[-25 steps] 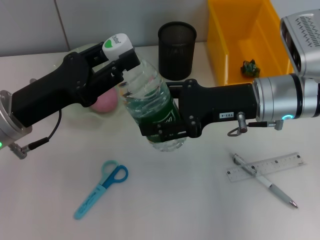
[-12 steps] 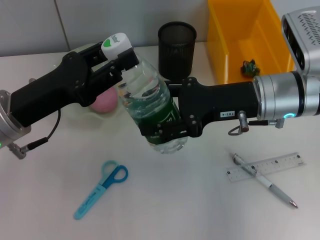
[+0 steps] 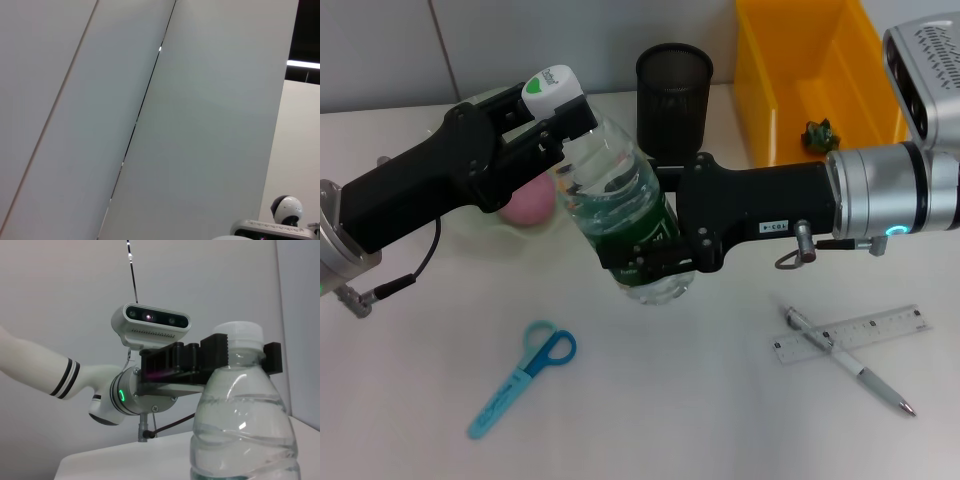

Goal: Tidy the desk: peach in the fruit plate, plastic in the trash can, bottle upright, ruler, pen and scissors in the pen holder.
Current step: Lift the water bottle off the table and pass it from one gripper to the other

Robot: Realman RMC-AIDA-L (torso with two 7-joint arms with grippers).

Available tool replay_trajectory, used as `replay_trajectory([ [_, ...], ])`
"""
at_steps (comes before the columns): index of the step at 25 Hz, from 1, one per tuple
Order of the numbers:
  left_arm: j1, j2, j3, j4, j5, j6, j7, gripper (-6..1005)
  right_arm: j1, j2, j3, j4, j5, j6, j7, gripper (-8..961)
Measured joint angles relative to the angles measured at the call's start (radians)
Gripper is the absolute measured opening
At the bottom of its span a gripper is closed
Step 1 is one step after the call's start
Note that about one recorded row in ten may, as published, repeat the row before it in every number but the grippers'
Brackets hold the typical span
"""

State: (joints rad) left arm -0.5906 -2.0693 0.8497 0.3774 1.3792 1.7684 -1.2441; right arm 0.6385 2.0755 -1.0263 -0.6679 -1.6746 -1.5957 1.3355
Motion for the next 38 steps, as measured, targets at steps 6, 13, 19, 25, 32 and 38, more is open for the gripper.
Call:
replay_trajectory([
  [6,0.0,0.0,0.0,0.0,0.0,0.0,0.0,434,0.002,0.0,0.0,-0.001,0.0,0.007,0.0,763],
  [13,0.0,0.0,0.003,0.0,-0.003,-0.004,0.0,434,0.003,0.0,0.0,-0.001,0.0,0.011,-0.002,763],
  [19,0.0,0.0,0.001,0.0,-0.003,-0.006,0.0,434,0.007,0.0,0.0,0.001,-0.004,0.012,-0.002,763],
  [25,-0.001,0.0,0.0,0.0,-0.001,-0.006,0.0,434,0.007,0.001,-0.002,0.002,-0.005,0.019,-0.003,762],
  [32,-0.005,0.001,0.0,0.0,0.0,-0.007,0.0,434,0.008,0.002,-0.028,0.001,-0.005,0.041,-0.002,762],
  [38,-0.009,0.002,0.0,0.0,0.0,-0.007,0.0,435,0.007,0.001,-0.043,0.001,-0.002,0.058,-0.002,762],
])
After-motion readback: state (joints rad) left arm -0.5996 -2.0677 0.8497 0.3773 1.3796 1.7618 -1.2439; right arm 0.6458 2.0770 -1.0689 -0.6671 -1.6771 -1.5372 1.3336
